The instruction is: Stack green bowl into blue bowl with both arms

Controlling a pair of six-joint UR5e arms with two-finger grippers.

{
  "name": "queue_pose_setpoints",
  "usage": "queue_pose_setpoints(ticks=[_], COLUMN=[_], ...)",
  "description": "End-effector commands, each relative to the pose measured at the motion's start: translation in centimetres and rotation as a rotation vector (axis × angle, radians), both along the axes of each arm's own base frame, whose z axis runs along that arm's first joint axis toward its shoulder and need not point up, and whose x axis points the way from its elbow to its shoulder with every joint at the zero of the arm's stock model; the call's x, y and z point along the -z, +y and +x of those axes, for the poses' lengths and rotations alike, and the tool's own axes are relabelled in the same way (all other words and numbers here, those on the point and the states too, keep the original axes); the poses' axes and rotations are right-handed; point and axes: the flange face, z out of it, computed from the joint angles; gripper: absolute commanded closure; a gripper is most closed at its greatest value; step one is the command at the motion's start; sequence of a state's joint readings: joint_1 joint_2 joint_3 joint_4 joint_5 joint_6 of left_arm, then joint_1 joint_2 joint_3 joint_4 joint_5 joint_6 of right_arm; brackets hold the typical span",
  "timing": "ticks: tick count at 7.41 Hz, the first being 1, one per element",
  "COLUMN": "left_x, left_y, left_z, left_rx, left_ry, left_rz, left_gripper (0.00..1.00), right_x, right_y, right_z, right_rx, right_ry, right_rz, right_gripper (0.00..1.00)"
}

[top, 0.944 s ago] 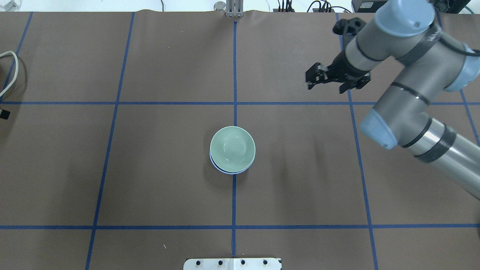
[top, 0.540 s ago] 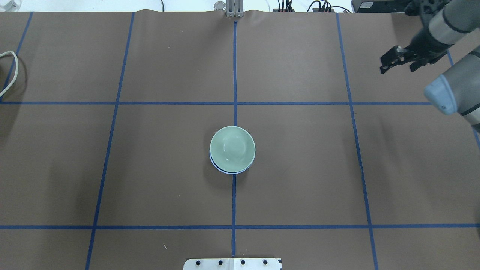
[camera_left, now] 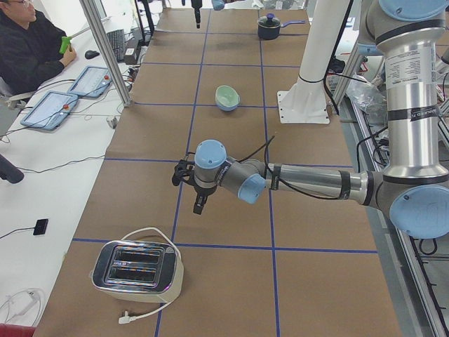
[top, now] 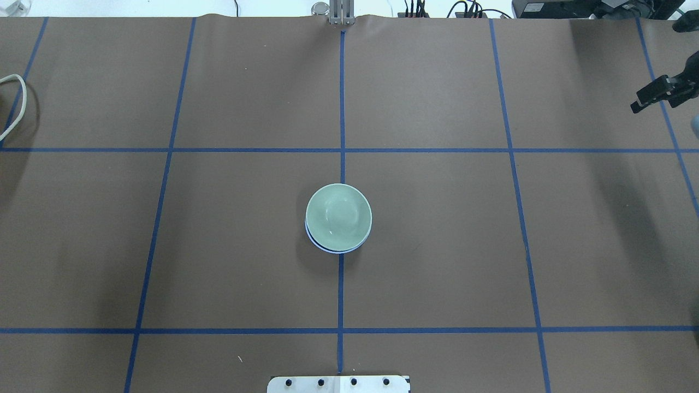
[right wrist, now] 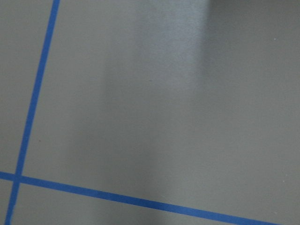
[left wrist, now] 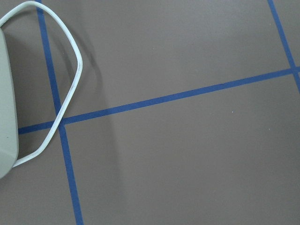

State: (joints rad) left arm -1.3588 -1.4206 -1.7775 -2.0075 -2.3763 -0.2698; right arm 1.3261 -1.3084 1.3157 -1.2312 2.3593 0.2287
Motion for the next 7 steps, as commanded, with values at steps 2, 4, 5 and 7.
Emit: queue_pose_setpoints(ticks=[2, 4, 5, 7], left_x=[-0.7, -2.3, -1.2, -1.0], left_y=[0.4, 0.4, -1.0, -1.8], left_z=[-1.9, -6.1, -7.3, -7.6], left_rx=[0.039, 0.016, 0.016, 0.01], left_ry=[0.0, 0.031, 0.023, 0.015], left_rz=[-0.02, -0.051, -0.068, -0.08], left_gripper=[0.03, 0.03, 0.03, 0.03], right_x=[-4.4, -3.5, -2.9, -1.5], right_y=[1.9, 1.4, 1.1, 0.5], right_z=[5.6, 7.6, 8.1, 9.3], right_rx=[-0.062, -0.074, -0.074, -0.08], right_ry=[-0.033, -0.031, -0.029, -0.029], right_rz=[0.011, -0.008, -0.012, -0.015], right_gripper=[0.0, 0.0, 0.0, 0.0])
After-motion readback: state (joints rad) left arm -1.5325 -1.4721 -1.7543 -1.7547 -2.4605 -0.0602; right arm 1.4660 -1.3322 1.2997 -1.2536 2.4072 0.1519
